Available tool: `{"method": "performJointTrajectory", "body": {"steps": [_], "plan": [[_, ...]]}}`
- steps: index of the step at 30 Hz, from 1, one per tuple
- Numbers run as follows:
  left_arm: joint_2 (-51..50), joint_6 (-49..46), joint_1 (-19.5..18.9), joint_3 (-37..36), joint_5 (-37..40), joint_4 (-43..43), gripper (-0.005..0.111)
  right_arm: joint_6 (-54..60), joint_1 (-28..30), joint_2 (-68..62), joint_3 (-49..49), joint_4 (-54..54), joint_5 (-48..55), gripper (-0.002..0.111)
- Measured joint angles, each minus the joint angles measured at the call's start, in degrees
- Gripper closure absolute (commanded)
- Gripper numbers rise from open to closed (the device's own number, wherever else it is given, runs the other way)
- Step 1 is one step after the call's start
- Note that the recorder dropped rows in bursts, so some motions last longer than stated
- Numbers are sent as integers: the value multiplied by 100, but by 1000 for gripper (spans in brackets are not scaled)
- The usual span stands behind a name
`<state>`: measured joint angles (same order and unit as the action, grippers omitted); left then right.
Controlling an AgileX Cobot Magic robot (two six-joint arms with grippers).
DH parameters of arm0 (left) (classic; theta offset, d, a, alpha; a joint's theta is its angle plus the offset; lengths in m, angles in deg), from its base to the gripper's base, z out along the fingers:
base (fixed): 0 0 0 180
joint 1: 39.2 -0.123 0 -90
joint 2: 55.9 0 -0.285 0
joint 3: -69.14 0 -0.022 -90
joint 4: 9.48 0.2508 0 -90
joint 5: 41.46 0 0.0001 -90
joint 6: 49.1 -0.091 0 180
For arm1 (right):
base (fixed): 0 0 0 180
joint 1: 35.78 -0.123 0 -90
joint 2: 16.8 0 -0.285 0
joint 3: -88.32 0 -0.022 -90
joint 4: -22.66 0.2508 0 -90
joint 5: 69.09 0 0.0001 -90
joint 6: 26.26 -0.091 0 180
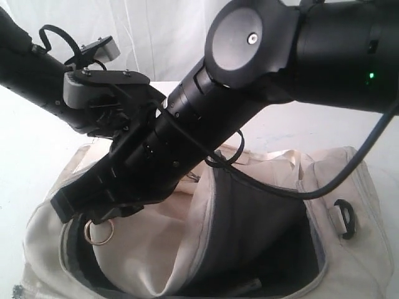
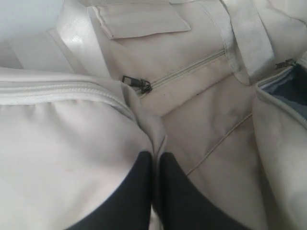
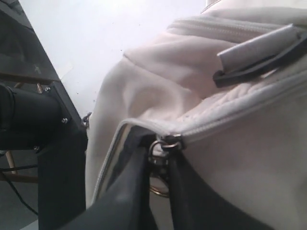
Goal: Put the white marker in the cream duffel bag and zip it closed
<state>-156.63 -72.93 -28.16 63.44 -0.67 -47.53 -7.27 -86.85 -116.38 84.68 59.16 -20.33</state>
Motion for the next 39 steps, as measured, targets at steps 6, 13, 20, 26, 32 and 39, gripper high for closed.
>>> {"method": "performJointTrajectory", "body": {"steps": [6, 13, 20, 26, 32, 39], "plan": [[-357, -14, -159, 549, -1283, 153, 103, 237, -215, 54, 2, 732, 1312, 108], [-740, -14, -271, 964, -1635, 261, 103, 309, -312, 142, 12, 1147, 1937, 108], [-765, -4, -363, 1093, -1536, 333, 103, 309, -297, 145, 12, 786, 1495, 108], [-765, 81, -566, 1093, -1417, 395, 103, 371, 209, 154, 126, 527, 1054, 108], [-740, 107, -644, 1093, -1408, 462, 103, 600, 797, 131, 579, 354, 1022, 108], [-731, 117, -644, 1093, -1376, 462, 103, 709, 1216, -260, 1593, -410, 1199, 108]]}}
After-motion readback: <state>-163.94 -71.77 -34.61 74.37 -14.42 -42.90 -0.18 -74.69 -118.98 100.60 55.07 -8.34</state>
